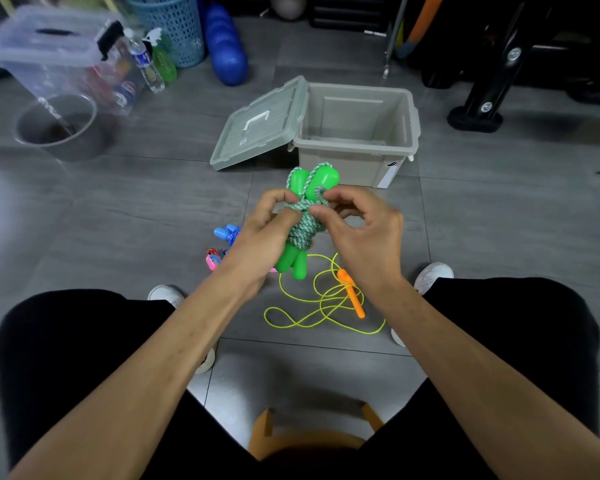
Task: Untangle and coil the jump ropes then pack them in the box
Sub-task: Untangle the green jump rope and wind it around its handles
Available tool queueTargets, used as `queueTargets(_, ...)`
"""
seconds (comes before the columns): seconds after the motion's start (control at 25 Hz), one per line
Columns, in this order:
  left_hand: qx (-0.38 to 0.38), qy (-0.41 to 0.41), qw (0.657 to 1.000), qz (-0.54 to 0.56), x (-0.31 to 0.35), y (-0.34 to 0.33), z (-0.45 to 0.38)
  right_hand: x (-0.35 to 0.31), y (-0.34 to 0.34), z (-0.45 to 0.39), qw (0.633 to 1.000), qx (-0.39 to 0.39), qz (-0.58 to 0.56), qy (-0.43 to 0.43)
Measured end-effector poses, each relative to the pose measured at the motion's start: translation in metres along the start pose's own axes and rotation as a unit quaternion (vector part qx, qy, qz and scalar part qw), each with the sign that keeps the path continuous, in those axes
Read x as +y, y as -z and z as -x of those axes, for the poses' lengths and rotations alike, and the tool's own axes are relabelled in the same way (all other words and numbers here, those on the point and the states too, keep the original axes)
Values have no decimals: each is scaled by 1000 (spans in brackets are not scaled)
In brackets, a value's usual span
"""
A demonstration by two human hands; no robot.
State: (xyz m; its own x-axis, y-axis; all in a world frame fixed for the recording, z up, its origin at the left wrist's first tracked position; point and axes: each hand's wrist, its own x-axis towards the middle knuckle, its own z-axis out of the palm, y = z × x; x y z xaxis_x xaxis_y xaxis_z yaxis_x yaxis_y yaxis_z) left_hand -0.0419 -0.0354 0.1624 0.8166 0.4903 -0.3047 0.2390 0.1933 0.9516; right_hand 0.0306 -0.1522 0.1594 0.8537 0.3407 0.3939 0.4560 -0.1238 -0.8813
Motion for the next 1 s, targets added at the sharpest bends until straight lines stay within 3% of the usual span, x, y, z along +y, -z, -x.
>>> queueTargets(0.12,-11,8,997,-69,0,0,2,9,-6,8,997,24,42,58)
queueTargets(0.28,-41,2,983,-179,-10,3,6,14,-10,8,989,-21,113,96)
queueTargets(0.44,-49,-99,938,-328,-26,-1,16,17,-11,3,980,-84,146,104)
queueTargets(0.64,34,-257,844,-469,-30,6,17,23,-3,-2,978,-140,121,91)
queueTargets(0.76,91,-338,729,-588,-31,8,17,23,-1,0,977,-160,114,83)
queueTargets(0.8,93,-352,709,-604,-29,8,17,22,0,0,975,-167,119,84)
queueTargets(0.88,88,-365,710,-596,-31,10,15,21,1,0,972,-175,130,84)
queueTargets(1.0,60,-362,761,-535,-32,12,15,17,1,-3,969,-184,142,85)
